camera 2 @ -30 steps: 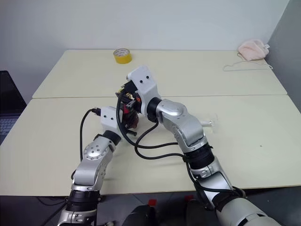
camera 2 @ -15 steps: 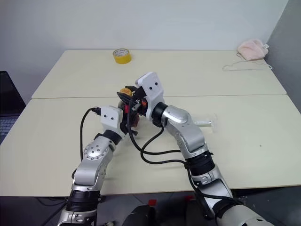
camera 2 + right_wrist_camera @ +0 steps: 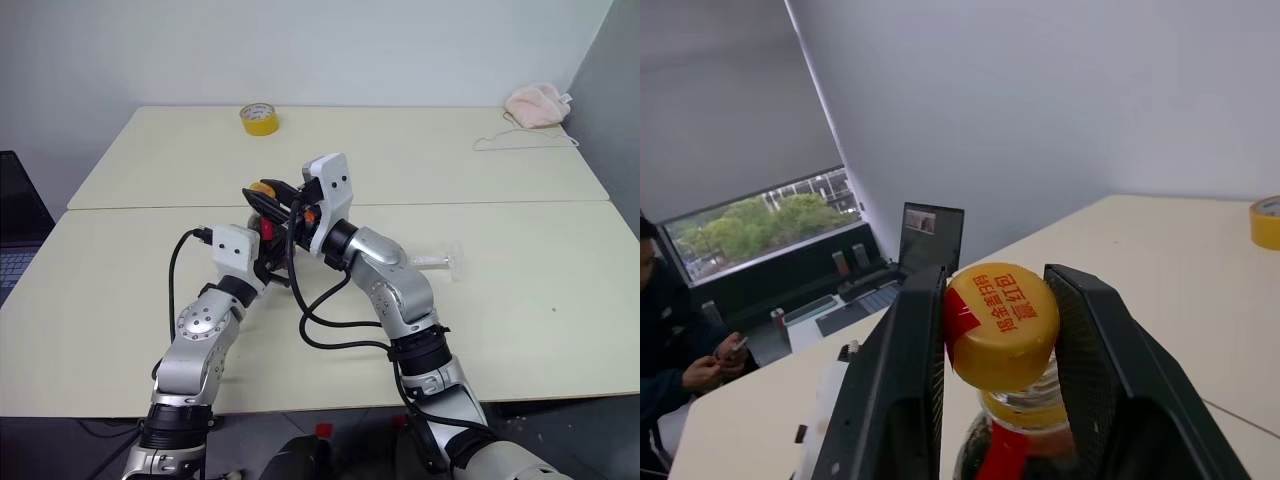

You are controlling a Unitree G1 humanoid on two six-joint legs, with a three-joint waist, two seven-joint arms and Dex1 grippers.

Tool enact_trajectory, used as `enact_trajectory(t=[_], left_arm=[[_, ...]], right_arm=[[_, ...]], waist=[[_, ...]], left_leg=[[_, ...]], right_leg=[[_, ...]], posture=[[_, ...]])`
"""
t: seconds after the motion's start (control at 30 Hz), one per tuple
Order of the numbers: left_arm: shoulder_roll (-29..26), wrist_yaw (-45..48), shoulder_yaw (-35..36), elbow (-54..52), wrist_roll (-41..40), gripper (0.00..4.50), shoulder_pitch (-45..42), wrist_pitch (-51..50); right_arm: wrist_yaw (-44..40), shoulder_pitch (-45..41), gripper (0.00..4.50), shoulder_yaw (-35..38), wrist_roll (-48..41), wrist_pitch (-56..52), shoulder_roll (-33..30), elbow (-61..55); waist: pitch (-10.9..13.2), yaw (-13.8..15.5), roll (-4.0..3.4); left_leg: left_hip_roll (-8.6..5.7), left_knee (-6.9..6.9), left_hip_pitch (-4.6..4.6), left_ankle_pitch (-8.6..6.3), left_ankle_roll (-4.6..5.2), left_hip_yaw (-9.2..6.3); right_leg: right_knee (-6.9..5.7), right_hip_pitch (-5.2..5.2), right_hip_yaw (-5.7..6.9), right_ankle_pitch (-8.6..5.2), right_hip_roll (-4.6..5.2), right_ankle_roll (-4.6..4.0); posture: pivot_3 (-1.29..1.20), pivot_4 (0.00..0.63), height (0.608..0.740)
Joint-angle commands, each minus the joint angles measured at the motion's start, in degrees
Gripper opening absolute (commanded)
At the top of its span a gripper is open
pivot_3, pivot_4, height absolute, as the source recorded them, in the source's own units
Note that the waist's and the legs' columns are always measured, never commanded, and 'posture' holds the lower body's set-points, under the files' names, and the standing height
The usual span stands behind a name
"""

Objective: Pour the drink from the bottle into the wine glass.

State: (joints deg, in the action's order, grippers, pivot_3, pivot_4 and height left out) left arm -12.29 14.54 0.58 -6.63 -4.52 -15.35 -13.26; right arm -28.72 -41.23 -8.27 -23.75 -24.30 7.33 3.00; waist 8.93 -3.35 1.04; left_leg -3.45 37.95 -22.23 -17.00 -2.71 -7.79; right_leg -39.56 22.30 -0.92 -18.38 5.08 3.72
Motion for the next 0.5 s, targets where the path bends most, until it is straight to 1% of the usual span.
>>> enact_trajectory(t=[0.03, 0.13, 0.33, 0.4, 0.5], left_arm=[[-0.1, -0.1, 0.6, -2.6, -0.4, 0.77, -0.7, 0.9], [0.0, -0.3, 0.9, -2.9, -0.6, 0.77, -0.7, 0.8], [0.8, -0.4, 1.9, -3.7, -2.2, 0.77, 0.0, 0.7], [1.0, -0.5, 2.3, -3.7, -2.5, 0.77, 0.1, 0.8], [1.2, -0.5, 2.6, -3.3, -2.9, 0.77, 0.0, 1.0]], right_arm=[[1.8, -0.5, 1.23, 1.4, -0.5, 1.7, 1.7, -2.3], [5.0, 0.1, 1.23, 1.1, 5.8, 6.6, -2.3, -4.7], [7.1, 6.3, 1.23, -0.5, 13.9, 12.1, -9.7, -13.2], [9.5, 9.0, 1.23, 0.6, 17.5, 15.5, -11.8, -15.6], [15.4, 14.8, 1.23, 4.0, 22.9, 20.1, -13.9, -18.3]], waist=[[0.0, 0.0, 0.0], [0.0, 0.0, 0.0], [0.0, 0.2, 0.0], [0.0, 0.2, 0.0], [0.0, 0.2, 0.01]], left_leg=[[0.0, 0.0, 0.0, 0.0, 0.0, 0.0], [0.0, 0.0, 0.0, 0.0, 0.0, 0.0], [-0.03, 0.02, 0.0, 0.0, 0.0, 0.03], [-0.01, 0.0, 0.0, 0.0, 0.0, 0.04], [0.01, -0.01, 0.0, 0.0, 0.0, 0.03]], right_leg=[[0.0, 0.0, 0.0, 0.0, 0.0, 0.0], [0.0, 0.01, 0.0, 0.0, 0.0, 0.0], [0.02, -0.01, -0.01, 0.0, 0.03, 0.0], [0.0, -0.01, -0.02, 0.0, 0.02, 0.0], [0.01, 0.0, 0.0, 0.0, 0.0, 0.0]], posture=[[0.0, 0.15, 0.74], [0.0, 0.15, 0.74], [0.0, 0.15, 0.74], [0.0, 0.15, 0.74], [0.0, 0.15, 0.74]])
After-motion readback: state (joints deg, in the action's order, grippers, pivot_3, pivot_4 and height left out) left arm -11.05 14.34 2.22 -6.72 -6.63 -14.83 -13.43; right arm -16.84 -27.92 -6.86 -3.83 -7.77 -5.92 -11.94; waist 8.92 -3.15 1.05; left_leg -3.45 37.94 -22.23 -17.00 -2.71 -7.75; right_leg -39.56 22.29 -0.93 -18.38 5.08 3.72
